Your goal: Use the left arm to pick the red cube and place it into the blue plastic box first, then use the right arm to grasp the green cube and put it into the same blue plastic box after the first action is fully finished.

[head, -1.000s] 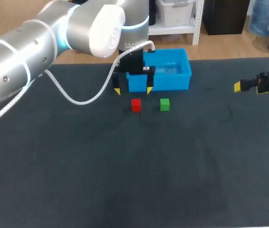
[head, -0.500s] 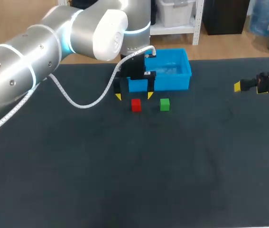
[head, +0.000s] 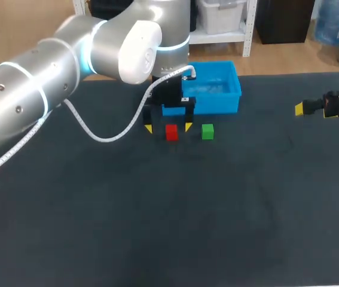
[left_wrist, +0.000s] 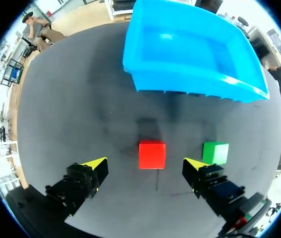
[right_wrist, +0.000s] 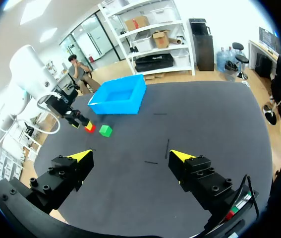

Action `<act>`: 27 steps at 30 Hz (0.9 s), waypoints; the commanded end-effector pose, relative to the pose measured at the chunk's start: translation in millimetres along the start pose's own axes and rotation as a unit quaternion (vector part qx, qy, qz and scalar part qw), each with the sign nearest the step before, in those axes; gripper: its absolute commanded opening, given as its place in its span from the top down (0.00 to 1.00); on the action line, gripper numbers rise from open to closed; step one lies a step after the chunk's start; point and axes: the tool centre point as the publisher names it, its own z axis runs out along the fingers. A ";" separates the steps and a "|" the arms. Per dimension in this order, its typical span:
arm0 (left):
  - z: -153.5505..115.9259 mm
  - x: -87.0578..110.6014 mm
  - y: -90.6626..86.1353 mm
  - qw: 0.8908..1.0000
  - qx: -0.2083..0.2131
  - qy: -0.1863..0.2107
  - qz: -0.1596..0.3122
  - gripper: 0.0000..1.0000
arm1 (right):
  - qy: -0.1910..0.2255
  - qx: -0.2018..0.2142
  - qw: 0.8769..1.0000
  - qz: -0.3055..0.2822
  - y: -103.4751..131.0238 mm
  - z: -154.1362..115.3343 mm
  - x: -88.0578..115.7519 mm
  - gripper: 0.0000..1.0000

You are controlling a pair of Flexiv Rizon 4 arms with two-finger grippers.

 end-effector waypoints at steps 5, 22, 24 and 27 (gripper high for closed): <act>8.6 -5.6 -2.2 1.000 0.002 0.004 -0.004 0.00 | 0.000 -0.001 1.000 0.000 -0.4 -0.1 0.0 0.00; 19.5 -19.0 -2.4 1.000 0.001 0.010 -0.001 0.00 | 0.000 -0.001 1.000 0.000 -0.4 -0.1 0.0 0.00; 20.0 -19.7 -3.0 1.000 0.002 0.011 0.001 0.00 | 0.000 -0.001 1.000 0.000 -0.4 -0.1 0.0 0.00; 20.7 -20.1 -4.0 1.000 0.002 0.012 0.004 0.00 | 0.000 -0.001 1.000 0.000 -0.4 -0.1 0.0 0.00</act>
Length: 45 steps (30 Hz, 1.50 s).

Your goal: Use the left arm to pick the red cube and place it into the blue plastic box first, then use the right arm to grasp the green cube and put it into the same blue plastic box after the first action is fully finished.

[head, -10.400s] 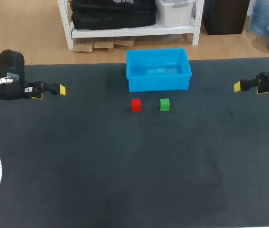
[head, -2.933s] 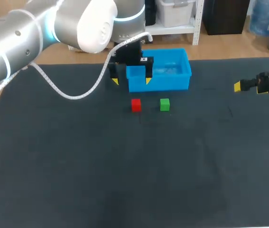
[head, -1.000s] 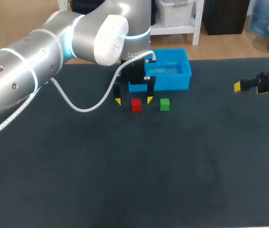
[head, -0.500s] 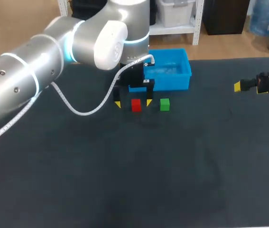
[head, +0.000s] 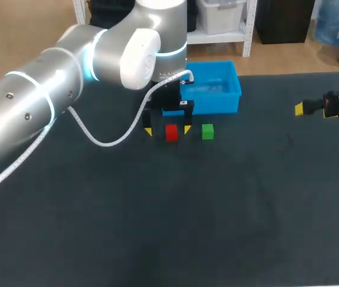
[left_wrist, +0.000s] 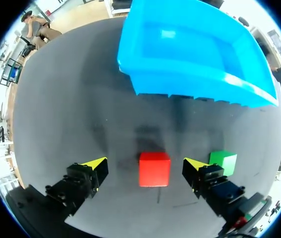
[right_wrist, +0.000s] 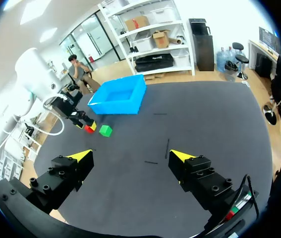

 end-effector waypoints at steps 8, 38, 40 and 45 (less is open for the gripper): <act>2.6 -8.4 -5.4 1.000 -0.008 0.013 0.005 0.00 | 0.000 -0.001 1.000 0.000 -0.4 -0.1 0.0 0.00; -2.7 -0.3 -3.7 1.000 -0.009 0.015 0.003 1.00 | 0.000 -0.001 1.000 0.000 -0.4 -0.1 0.0 0.00; -5.4 1.2 -3.7 1.000 -0.009 0.014 0.006 1.00 | 0.000 -0.001 1.000 0.000 -0.4 -0.1 0.0 0.00; -13.4 4.8 -3.0 1.000 -0.008 0.007 0.013 1.00 | 0.000 -0.001 1.000 0.000 -0.4 -0.1 0.0 0.00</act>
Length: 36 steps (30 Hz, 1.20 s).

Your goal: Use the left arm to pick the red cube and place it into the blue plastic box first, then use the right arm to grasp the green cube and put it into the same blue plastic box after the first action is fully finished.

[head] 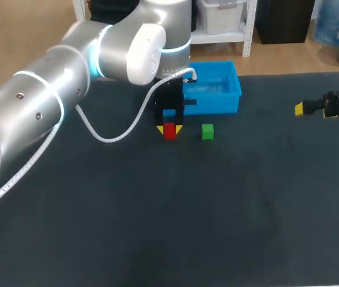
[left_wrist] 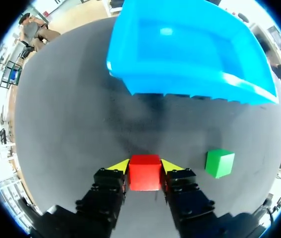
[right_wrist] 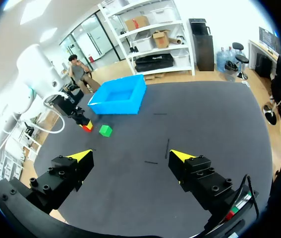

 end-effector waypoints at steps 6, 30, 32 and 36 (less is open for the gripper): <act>-17.7 8.0 2.8 1.000 0.004 -0.012 0.007 1.00 | 0.000 -0.001 1.000 0.000 -0.4 -0.1 0.0 0.00; -68.2 -4.6 13.7 0.996 0.011 -0.082 0.032 1.00 | 0.000 -0.001 1.000 0.000 -0.4 -0.1 0.0 0.00; -70.5 -6.7 15.4 0.996 0.013 -0.086 0.031 1.00 | 0.000 -0.001 1.000 0.000 -0.4 -0.1 0.0 0.00; -79.8 -13.7 19.3 0.994 0.011 -0.102 0.038 1.00 | 0.000 -0.001 1.000 0.000 -0.4 -0.1 0.0 0.00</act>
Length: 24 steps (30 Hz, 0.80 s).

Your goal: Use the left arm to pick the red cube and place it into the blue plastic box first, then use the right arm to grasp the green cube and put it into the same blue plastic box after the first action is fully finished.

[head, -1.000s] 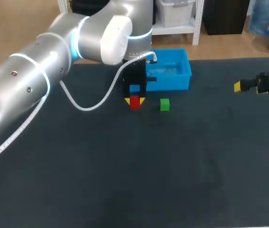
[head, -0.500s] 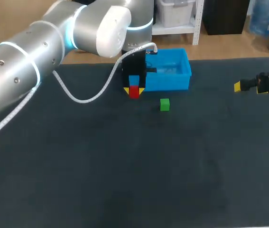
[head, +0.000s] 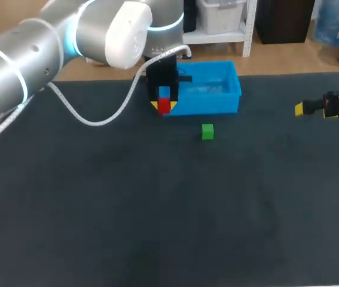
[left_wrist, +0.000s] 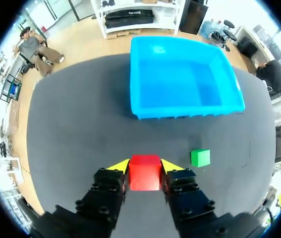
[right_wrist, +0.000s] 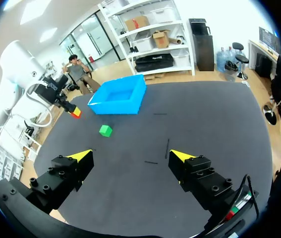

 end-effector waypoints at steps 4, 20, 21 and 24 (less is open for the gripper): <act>-15.1 -8.4 8.7 0.999 0.002 -0.032 0.008 1.00 | 0.000 -0.001 1.000 0.000 -0.4 -0.1 0.1 0.00; -36.4 -36.3 7.5 0.996 0.027 -0.076 0.026 1.00 | 0.000 -0.001 1.000 0.000 -0.4 -0.1 0.1 0.00; -37.8 -38.7 7.4 0.996 0.027 -0.079 0.028 1.00 | 0.000 -0.001 1.000 0.000 -0.4 -0.1 0.1 0.00; -42.6 -45.5 6.6 0.995 0.032 -0.088 0.034 1.00 | 0.000 -0.001 1.000 0.000 -0.4 -0.1 0.1 0.00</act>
